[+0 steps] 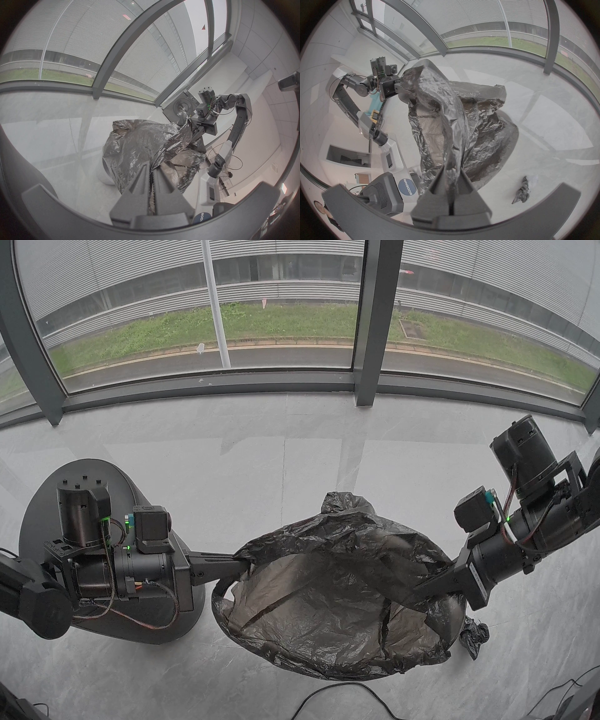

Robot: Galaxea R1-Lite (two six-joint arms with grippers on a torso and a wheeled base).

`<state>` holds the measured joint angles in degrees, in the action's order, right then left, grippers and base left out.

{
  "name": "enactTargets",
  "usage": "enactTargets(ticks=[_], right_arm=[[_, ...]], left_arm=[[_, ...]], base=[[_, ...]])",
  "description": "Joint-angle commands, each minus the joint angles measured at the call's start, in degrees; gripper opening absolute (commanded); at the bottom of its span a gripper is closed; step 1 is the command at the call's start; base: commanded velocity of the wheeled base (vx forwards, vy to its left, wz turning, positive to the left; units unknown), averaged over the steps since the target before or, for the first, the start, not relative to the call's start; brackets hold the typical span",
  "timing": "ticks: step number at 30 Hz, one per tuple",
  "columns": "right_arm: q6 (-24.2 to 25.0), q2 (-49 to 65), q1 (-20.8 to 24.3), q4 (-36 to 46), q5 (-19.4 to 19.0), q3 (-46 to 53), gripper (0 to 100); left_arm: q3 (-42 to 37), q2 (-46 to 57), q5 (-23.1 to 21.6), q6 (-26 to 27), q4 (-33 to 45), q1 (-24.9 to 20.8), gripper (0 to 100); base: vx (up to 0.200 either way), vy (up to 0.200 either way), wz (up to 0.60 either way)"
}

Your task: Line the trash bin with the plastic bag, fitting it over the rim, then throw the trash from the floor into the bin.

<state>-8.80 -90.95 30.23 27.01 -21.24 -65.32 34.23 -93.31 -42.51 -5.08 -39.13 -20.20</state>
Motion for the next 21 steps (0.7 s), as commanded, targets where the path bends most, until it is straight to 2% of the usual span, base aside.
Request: enactTargets(ticks=[1, 5, 11, 17, 21], right_arm=[[0.1, -2.1, -0.5, -5.8, -3.1, 6.7, 0], [0.0, -4.4, -1.2, -9.5, -5.0, 10.6, 0], [-0.9, -8.8, -3.6, -14.3, -8.1, 11.8, 0], [-2.5, -10.3, -5.8, -13.3, -9.8, 11.5, 0], [-2.6, -9.5, -6.9, -6.3, -10.8, 11.0, 0]], left_arm=[[-3.2, -1.5, -2.6, 0.0, 0.0, -0.1, 0], [-3.6, -4.3, -6.6, 0.3, -0.1, -0.1, 0], [-2.1, -10.1, -9.3, 0.3, -3.5, -0.1, 0], [0.5, -17.0, -10.0, -0.2, -10.8, -0.2, 0], [1.6, -20.0, -11.6, -1.2, -12.5, -0.6, 0]], base=[[0.0, 0.0, 0.0], [0.0, 0.0, 0.0], [0.0, 0.0, 0.0], [0.0, 0.0, 0.0], [0.0, 0.0, 0.0]])
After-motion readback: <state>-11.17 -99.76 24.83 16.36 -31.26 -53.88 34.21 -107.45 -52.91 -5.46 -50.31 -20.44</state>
